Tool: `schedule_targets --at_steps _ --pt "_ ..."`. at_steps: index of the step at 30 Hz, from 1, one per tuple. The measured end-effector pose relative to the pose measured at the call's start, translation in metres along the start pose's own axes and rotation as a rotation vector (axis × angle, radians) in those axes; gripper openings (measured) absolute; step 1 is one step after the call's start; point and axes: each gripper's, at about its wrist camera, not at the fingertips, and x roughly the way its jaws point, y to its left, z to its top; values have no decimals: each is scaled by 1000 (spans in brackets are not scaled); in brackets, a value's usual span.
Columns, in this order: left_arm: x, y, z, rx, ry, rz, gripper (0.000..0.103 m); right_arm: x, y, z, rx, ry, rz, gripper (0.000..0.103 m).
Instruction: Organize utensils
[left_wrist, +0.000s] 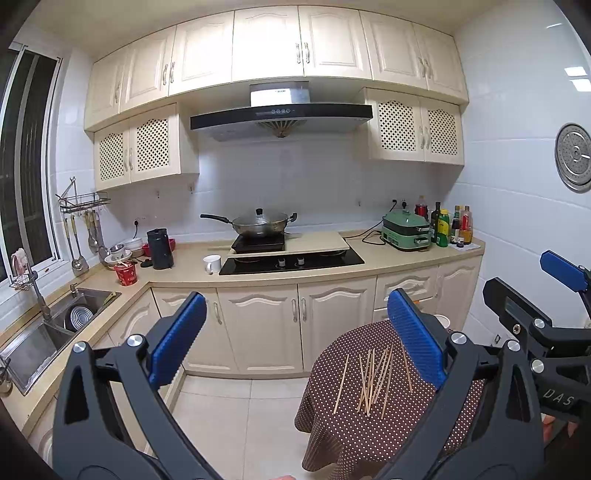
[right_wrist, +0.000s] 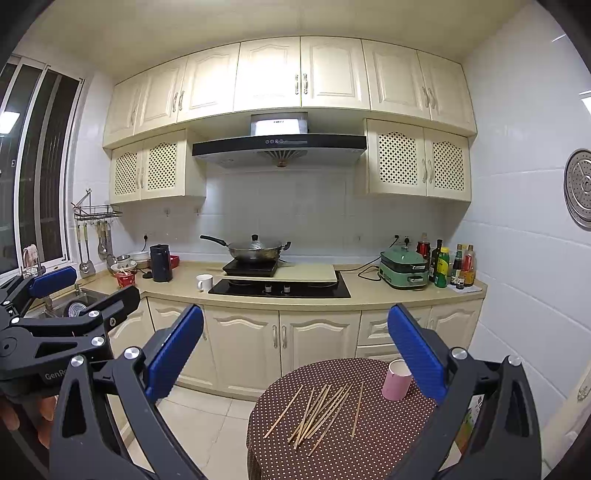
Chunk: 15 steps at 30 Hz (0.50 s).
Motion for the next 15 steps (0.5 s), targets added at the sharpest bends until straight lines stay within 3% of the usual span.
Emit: schedule_targets --at_steps 15 --pt "7 1 4 5 -8 5 96 2 -1 -4 2 -4 -1 96"
